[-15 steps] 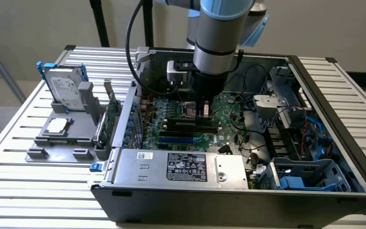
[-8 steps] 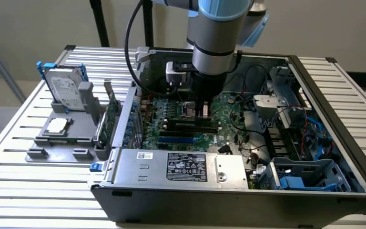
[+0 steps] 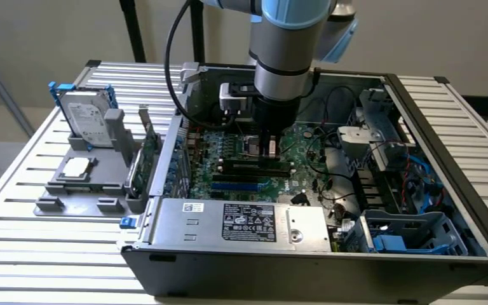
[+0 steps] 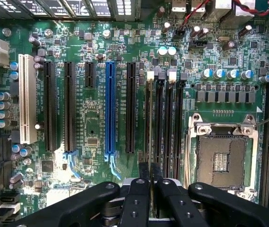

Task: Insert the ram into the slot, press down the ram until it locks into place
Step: 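Insert the ram into the slot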

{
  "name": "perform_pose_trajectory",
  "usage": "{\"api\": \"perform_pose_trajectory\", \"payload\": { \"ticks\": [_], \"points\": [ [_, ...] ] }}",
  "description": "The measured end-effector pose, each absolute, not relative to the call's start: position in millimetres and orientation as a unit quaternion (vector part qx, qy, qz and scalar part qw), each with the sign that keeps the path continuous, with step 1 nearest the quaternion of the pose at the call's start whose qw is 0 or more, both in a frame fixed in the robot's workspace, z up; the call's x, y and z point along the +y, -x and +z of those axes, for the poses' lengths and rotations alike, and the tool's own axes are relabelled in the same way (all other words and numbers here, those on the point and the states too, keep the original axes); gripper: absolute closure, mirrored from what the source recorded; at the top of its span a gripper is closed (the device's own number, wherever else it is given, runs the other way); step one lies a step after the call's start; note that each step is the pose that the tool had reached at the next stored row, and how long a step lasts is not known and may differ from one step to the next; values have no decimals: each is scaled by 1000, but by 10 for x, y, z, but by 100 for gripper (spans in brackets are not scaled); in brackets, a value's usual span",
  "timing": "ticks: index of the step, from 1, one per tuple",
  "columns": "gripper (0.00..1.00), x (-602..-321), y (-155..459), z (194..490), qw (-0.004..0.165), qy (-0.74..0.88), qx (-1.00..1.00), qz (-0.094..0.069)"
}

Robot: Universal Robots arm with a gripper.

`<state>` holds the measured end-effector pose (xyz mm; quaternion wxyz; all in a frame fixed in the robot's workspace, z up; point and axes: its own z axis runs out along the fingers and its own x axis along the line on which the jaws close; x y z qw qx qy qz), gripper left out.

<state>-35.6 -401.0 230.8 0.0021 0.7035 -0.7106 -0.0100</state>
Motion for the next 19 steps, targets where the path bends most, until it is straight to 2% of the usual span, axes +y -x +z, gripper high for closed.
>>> {"api": "perform_pose_trajectory", "payload": {
  "ticks": [19],
  "points": [
    [87, -4008, 327, 2356, 3, -703, -711, -9]
  ]
}}
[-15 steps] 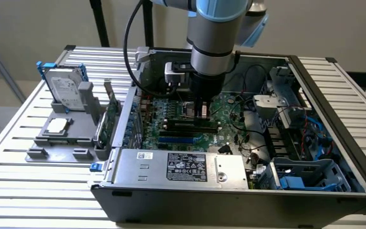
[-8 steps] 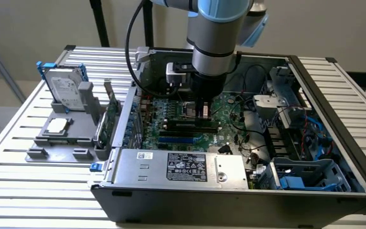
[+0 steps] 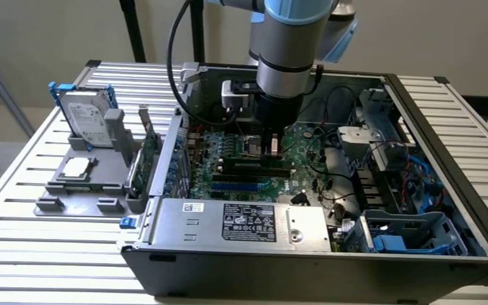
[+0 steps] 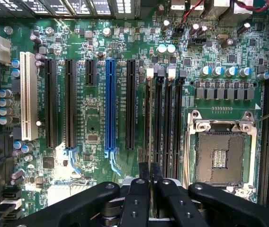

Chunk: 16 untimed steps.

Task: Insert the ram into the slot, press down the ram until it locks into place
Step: 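Insert the ram into the slot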

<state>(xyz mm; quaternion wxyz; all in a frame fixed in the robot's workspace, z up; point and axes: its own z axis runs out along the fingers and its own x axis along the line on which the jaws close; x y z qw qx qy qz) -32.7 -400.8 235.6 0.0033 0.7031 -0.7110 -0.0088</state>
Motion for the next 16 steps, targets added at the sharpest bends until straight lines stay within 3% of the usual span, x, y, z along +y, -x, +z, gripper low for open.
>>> {"api": "perform_pose_trajectory", "payload": {
  "ticks": [16],
  "points": [
    [87, -4005, 348, 2324, 3, -693, -721, -8]
  ]
}}
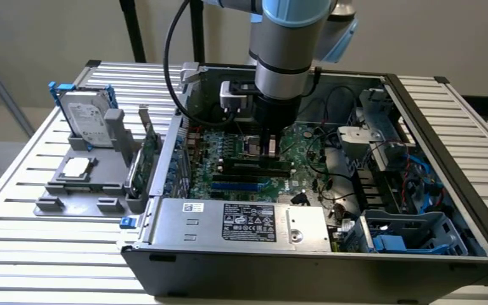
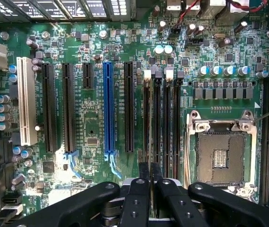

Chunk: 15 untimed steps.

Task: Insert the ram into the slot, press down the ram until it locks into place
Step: 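Insert the ram into the slot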

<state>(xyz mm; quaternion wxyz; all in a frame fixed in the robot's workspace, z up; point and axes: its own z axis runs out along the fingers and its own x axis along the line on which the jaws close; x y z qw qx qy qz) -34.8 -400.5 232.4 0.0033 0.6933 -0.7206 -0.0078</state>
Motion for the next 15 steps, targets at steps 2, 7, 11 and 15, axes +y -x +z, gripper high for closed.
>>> {"api": "perform_pose_trajectory", "payload": {
  "ticks": [2, 7, 11, 15],
  "points": [
    [87, -4002, 348, 2322, 4, -693, -721, -7],
    [87, -3998, 348, 2320, 6, -693, -721, -5],
    [87, -3998, 348, 2321, 9, -693, -721, -2],
    [87, -3995, 348, 2319, 9, -693, -721, -2]
  ]
}}
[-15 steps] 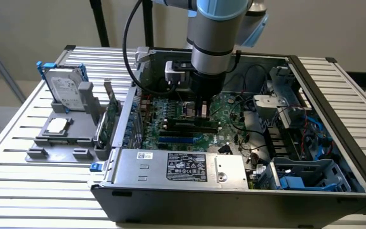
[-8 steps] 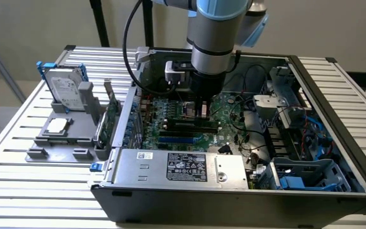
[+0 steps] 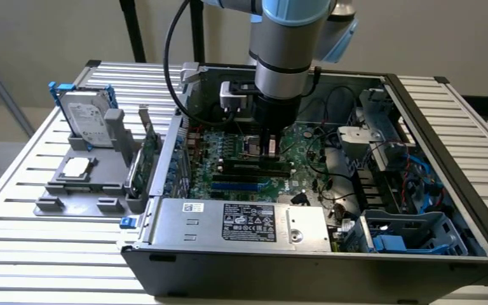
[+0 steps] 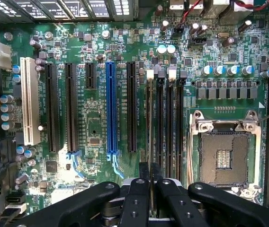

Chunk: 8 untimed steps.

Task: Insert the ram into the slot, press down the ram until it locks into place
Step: 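Insert the ram into the slot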

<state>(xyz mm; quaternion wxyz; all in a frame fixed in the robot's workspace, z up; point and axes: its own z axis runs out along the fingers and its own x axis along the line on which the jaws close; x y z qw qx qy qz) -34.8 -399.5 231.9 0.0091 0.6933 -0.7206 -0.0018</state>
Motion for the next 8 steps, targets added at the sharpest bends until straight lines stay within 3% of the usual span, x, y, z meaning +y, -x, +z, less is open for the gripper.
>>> {"api": "perform_pose_trajectory", "payload": {
  "ticks": [8],
  "points": [
    [87, -3989, 348, 2309, 9, -693, -721, -2]
  ]
}}
